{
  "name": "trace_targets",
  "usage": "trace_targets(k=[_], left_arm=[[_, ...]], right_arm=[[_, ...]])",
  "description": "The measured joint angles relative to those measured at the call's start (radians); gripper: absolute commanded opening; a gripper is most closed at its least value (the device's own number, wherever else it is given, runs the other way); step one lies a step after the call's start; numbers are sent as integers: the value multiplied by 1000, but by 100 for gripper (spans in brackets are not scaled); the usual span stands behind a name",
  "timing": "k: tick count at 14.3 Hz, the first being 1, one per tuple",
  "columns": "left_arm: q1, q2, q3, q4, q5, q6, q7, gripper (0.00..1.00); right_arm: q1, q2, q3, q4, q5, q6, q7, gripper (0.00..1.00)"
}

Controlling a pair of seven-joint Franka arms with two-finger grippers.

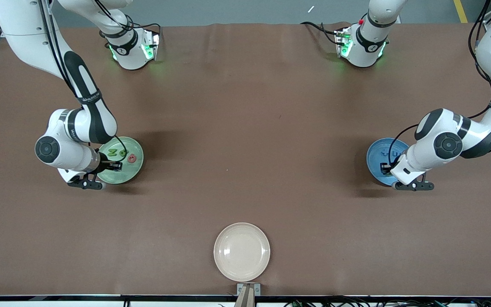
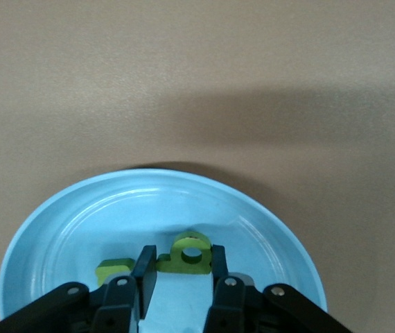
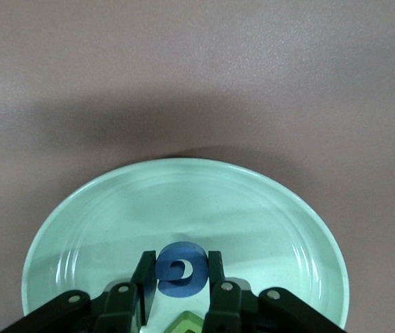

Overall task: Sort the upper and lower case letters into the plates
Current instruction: 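Release the a while the right gripper drops the G in the green plate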

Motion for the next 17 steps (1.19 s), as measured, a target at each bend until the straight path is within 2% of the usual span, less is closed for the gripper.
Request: trace_targets(k=[1, 2, 3, 4, 6, 10, 13, 17], left_arm=[[-1, 1, 0, 0, 0, 0, 0, 30], [-1, 1, 1, 0, 0, 0, 0, 45], [-1, 1, 1, 0, 0, 0, 0, 72], [-1, 1, 1, 0, 0, 0, 0, 89], [-1, 1, 2, 2, 1, 0, 0, 99], [1, 1, 1, 17, 2, 0, 0, 99], [1, 0, -5, 24, 2, 1, 0, 99], [0, -3, -18, 26, 2, 0, 0, 99]], right_arm=[[0, 0, 0, -2, 0, 0, 0, 32], [0, 0, 0, -4, 0, 0, 0, 77], [0, 0, 0, -6, 0, 0, 0, 100], [0, 0, 0, -8, 0, 0, 0, 100], [0, 0, 0, -9, 0, 0, 0, 100], [0, -1, 1, 25, -6, -28, -18, 100], [0, -8, 0, 165, -27, -251, -48, 100], [-2, -22, 0, 410, -114, -528, -54, 100]])
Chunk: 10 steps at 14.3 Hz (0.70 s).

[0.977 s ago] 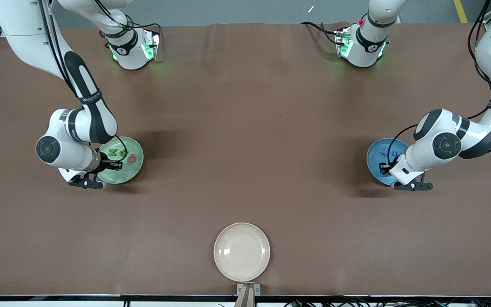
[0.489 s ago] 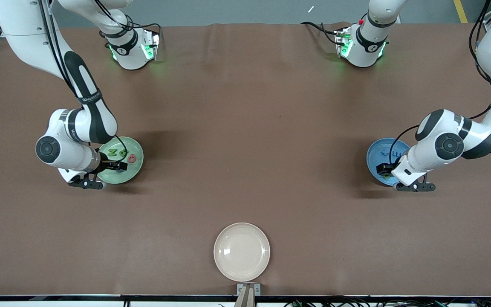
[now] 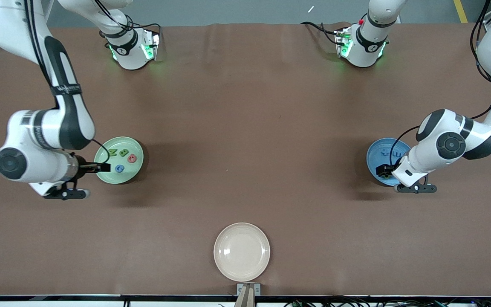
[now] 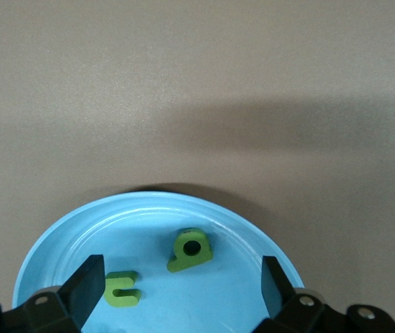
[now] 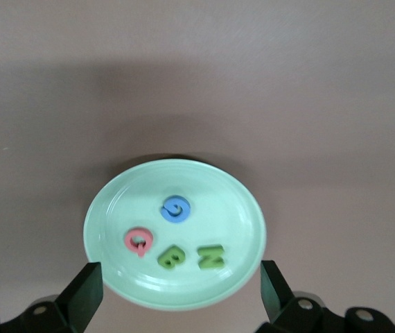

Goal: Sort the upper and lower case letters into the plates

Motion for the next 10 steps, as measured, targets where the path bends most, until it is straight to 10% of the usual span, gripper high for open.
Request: trace_targets(k=[7, 10], left_arm=[[-46, -8, -5, 42, -87, -14, 6, 99], [-228, -90, 143, 85, -336, -25, 133, 99]], right_arm=[[-117, -8, -2, 279, -11, -255, -122, 100], [-144, -8, -2, 301, -11, -261, -133, 100]])
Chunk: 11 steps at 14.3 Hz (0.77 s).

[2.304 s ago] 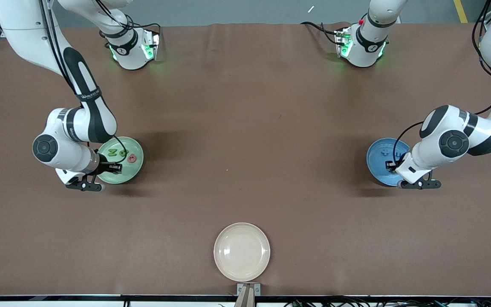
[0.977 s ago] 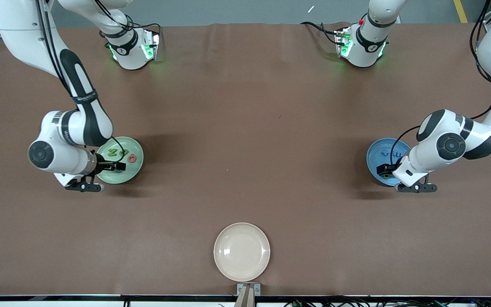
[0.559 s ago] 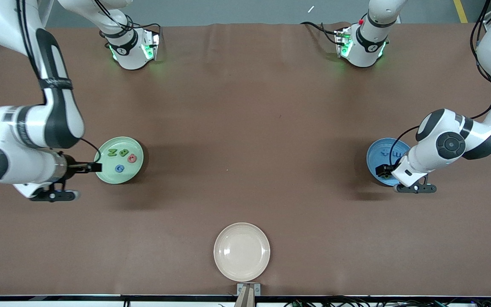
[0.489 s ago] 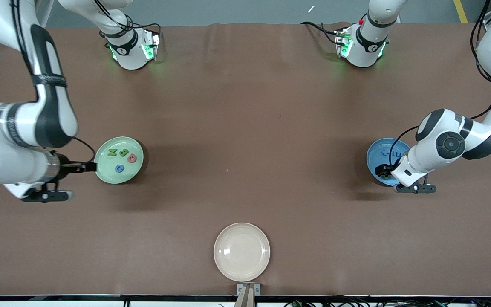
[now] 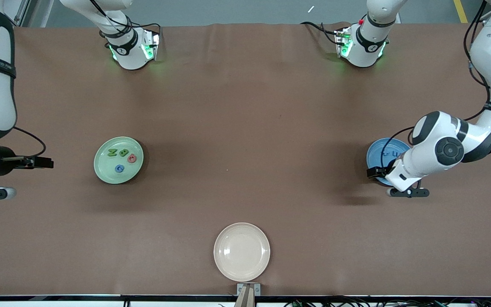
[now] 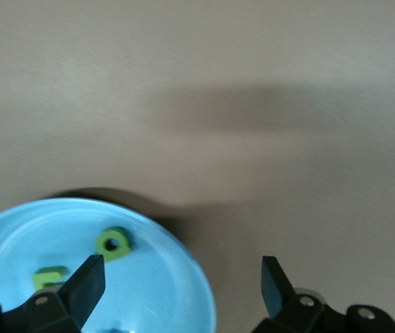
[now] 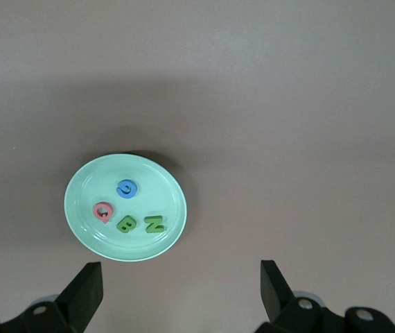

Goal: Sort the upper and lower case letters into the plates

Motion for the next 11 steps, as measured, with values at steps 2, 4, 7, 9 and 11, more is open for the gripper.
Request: trace_targets(k=[2, 4, 7, 9, 11], left_arm=[[-190, -92, 186, 7, -185, 0, 100, 99], [-403, -175, 391, 5, -343, -2, 173, 99], [-690, -258, 670, -19, -488, -6, 251, 99], [-777, -297, 762, -39, -522, -8, 274, 99], [-778, -337, 777, -45, -523, -33, 276, 99]], right_arm=[[0, -1, 3, 10, 0, 0, 0, 100], [1, -1, 7, 25, 0, 0, 0, 100], [4, -2, 16, 55, 0, -2, 0, 100], [5, -2, 22, 60, 2, -3, 0, 100], [6, -6, 26, 64, 12, -8, 0, 100]])
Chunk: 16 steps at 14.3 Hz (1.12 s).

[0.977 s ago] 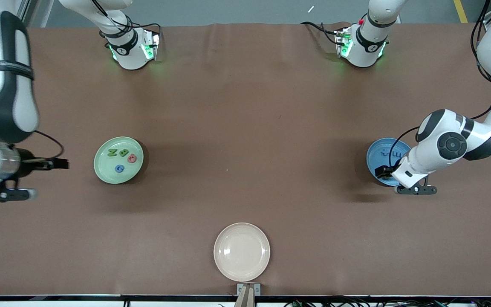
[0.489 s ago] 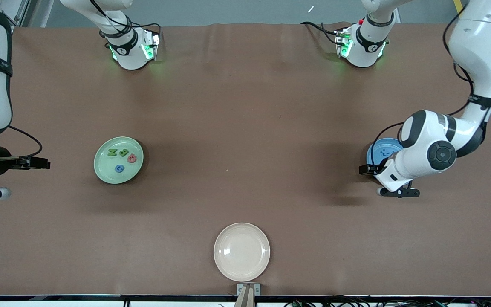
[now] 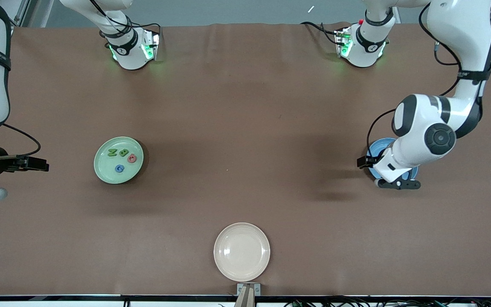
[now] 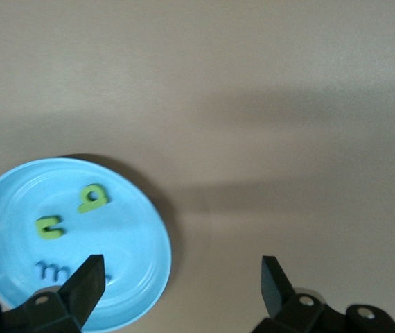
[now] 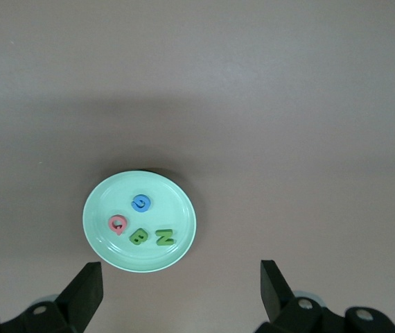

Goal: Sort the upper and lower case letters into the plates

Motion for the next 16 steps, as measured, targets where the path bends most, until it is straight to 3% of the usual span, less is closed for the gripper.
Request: trace_targets(k=[7, 11, 16], left_arm=[[56, -263, 2, 32, -15, -199, 13, 99], [72, -303, 4, 216, -21, -469, 13, 99], [86, -302, 14, 378, -25, -643, 26, 99]], right_arm=[[31, -12, 3, 0, 21, -62, 1, 100], [31, -25, -5, 0, 20, -67, 1, 100], [0, -100, -17, -49, 20, -75, 0, 100]])
